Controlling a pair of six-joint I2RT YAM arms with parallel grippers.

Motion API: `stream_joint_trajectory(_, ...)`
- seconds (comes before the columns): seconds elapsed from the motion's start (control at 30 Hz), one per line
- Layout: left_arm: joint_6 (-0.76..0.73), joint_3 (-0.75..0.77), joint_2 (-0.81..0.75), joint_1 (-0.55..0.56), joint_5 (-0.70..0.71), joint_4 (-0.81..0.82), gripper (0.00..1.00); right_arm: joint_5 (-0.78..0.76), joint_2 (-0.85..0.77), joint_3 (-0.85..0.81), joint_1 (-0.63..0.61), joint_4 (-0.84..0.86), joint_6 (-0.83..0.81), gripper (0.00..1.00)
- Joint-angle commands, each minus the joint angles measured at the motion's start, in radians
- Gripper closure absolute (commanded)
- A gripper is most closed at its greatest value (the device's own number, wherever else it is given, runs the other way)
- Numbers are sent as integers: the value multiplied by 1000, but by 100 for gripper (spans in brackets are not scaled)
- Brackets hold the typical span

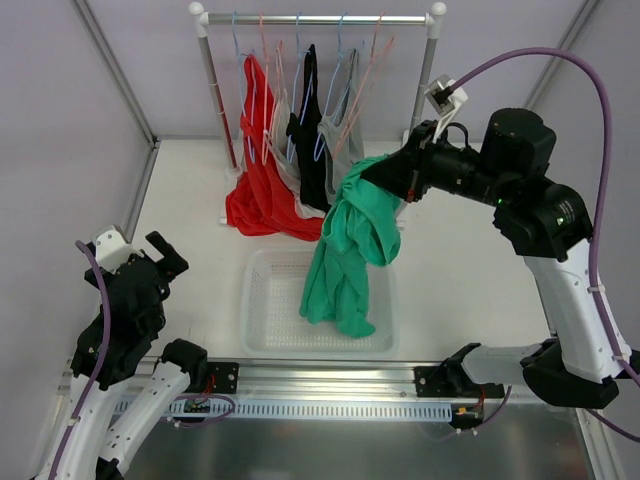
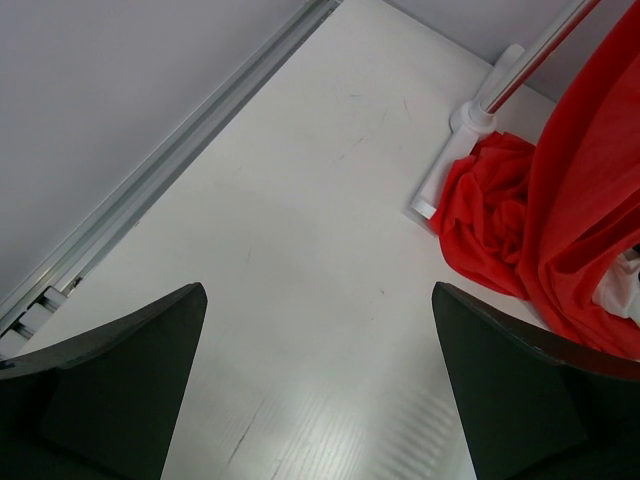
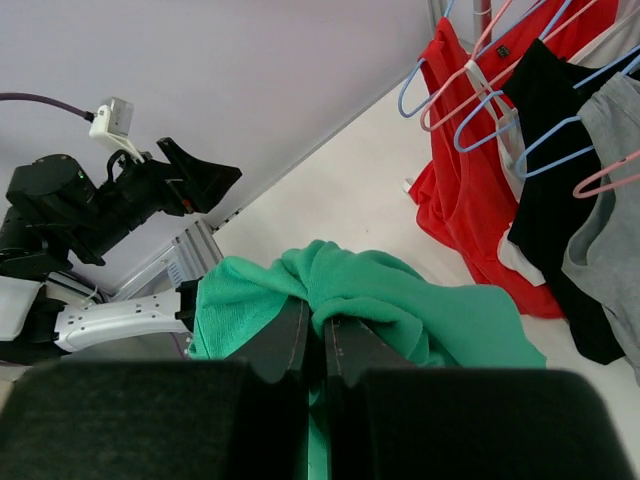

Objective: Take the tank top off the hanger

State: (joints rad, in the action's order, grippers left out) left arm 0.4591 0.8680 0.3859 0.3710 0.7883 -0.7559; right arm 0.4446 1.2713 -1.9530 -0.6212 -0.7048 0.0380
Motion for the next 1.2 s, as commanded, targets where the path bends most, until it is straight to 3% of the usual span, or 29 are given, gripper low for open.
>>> stream_joint_trajectory(0.0,9,20,-5,-9,-14,6,1,-95,-27,-4,-35,76,-69,100)
stream_joint_trajectory(0.13,7,20,-2,-9,-15,6,1,-113,-33,29,-67,87,-78,100)
stream_joint_trajectory(0.43,9,19,-18,-7,-6,4,1,-139,-105,274,-156,215,-41,100)
stream_joint_trajectory(0.87,16,17,-28,-10,19,6,1,-147,-144,794,-250,551,186,100)
stream_joint_trajectory(1.17,12,8,-32,-9,23,4,2,-199,-44,1112,-261,743,303,100)
